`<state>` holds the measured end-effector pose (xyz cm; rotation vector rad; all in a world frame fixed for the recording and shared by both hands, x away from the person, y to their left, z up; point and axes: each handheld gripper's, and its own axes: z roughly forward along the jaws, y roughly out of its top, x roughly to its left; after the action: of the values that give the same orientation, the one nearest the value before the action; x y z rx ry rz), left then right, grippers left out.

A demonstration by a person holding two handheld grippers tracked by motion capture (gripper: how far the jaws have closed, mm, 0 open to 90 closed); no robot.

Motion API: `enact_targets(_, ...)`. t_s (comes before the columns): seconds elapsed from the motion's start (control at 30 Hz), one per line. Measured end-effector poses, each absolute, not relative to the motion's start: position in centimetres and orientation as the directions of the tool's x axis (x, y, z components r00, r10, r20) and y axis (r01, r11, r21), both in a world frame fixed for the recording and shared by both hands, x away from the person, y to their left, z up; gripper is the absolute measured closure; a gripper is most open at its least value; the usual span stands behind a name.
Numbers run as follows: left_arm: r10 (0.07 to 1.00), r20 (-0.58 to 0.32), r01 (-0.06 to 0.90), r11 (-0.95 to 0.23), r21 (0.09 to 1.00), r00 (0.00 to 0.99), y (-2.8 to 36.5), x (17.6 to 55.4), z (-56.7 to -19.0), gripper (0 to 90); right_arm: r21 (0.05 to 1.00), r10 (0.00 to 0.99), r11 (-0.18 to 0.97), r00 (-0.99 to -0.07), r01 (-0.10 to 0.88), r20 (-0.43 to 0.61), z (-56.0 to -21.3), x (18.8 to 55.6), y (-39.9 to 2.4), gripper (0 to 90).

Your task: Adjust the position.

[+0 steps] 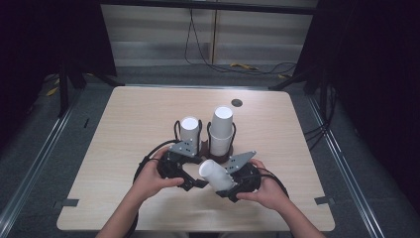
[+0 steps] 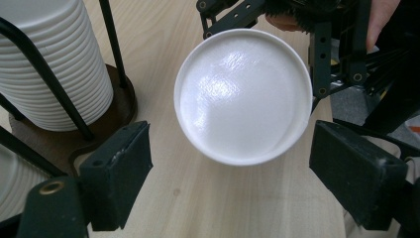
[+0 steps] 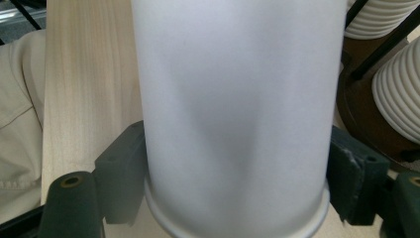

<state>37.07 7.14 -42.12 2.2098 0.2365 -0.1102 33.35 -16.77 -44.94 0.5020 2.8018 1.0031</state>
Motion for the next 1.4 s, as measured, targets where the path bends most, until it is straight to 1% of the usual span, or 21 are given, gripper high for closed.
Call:
enact_targets(0.17,0.120,-0.145,0.188,-0.616,0.765,0.982,6.9,37.1,-42.0,16.1,0.610,0.333,0.750,-0.943,0.257,-0.013,-44.9,33.3,-16.6,22.2)
enact_targets(0.23,0.119,-0.151,0.192,-0.609,0.770,0.981,6.8,37.1,-42.1,16.1,0.590,0.326,0.768,-0.945,0.249,-0.024,-44.7,33.4,-16.5,22.3)
enact_targets(0.27,0.116,-0.143,0.184,-0.627,0.757,0.983,6.8,37.1,-42.1,16.1,0.590,0.321,0.769,-0.947,0.246,-0.023,-44.7,33.4,-16.5,22.3)
enact_targets(0.5,0.127,-0.156,0.201,-0.604,0.771,0.980,7.0,37.0,-42.5,16.1,0.562,0.297,0.796,-0.954,0.224,-0.040,-44.5,33.7,-16.3,22.4)
enact_targets(0.57,0.125,-0.142,0.189,-0.609,0.771,0.982,7.0,37.0,-42.5,16.1,0.547,0.290,0.807,-0.956,0.222,-0.040,-44.4,33.6,-16.1,22.6)
enact_targets(0.63,0.130,-0.149,0.197,-0.611,0.767,0.980,7.0,37.0,-42.6,16.0,0.541,0.281,0.814,-0.958,0.212,-0.048,-44.4,33.6,-16.0,22.7)
enact_targets(1.07,0.110,-0.139,0.177,-0.629,0.757,0.984,6.8,37.0,-42.8,16.0,0.497,0.238,0.850,-0.969,0.174,-0.068,-43.9,33.8,-15.6,23.1)
enact_targets(1.23,0.101,-0.150,0.180,-0.632,0.754,0.983,6.4,36.9,-42.7,15.9,0.481,0.222,0.862,-0.972,0.162,-0.072,-43.8,33.6,-15.1,23.0)
enact_targets(1.27,0.095,-0.145,0.172,-0.631,0.756,0.985,6.3,37.0,-42.7,15.9,0.483,0.205,0.864,-0.976,0.144,-0.076,-43.8,33.8,-15.1,23.0)
enact_targets(1.3,0.091,-0.150,0.174,-0.631,0.756,0.984,6.2,37.0,-42.7,15.9,0.479,0.216,0.863,-0.974,0.159,-0.065,-43.7,33.7,-15.0,23.0)
enact_targets(1.37,0.085,-0.152,0.172,-0.624,0.762,0.985,6.1,37.0,-42.7,15.9,0.472,0.203,0.869,-0.976,0.145,-0.073,-43.6,33.7,-14.8,23.0)
enact_targets(1.4,0.080,-0.166,0.180,-0.620,0.764,0.983,6.0,37.0,-42.7,15.9,0.475,0.196,0.870,-0.977,0.135,-0.081,-43.5,33.7,-14.7,23.0)
